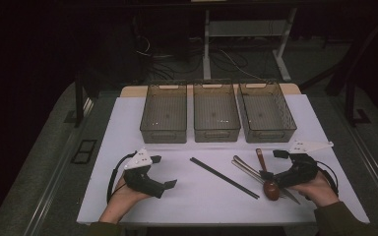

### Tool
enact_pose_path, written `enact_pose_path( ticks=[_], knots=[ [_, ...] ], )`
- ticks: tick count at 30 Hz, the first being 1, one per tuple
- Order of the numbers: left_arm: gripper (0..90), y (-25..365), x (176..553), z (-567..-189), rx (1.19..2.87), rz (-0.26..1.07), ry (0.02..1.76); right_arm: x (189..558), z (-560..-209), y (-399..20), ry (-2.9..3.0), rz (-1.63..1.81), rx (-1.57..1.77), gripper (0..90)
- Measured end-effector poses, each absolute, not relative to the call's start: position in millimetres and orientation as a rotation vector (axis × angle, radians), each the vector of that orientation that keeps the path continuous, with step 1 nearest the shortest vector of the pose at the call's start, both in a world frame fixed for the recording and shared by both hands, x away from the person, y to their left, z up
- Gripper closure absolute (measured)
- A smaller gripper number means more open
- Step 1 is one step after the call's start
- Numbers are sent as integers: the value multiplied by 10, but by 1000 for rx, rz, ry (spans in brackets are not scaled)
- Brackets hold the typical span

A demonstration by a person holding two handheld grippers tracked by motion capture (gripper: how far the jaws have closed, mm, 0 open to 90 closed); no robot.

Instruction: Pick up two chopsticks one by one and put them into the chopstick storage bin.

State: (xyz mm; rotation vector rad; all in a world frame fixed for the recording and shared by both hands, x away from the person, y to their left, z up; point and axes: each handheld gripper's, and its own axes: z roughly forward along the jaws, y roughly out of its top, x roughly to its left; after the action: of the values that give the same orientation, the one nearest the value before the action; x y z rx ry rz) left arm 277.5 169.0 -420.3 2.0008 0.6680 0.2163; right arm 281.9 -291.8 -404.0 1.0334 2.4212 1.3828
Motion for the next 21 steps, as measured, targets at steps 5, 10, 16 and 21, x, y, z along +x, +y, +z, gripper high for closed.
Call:
enact_pose_path(
  ticks=[5,10,16,21],
  knots=[
    [0,1676,2765,-4217,1995,212,678,2855,-4014,-2857,2432,1389,1025,17],
    [0,1674,2770,-4210,2001,211,671,2905,-4001,-2784,2449,1383,1029,17],
    [0,1668,2750,-4206,1999,217,667,2918,-3984,-2698,2474,1372,1010,17],
    [0,1645,2744,-4198,2002,224,661,2927,-3970,-2645,2490,1362,993,17]
  ],
)
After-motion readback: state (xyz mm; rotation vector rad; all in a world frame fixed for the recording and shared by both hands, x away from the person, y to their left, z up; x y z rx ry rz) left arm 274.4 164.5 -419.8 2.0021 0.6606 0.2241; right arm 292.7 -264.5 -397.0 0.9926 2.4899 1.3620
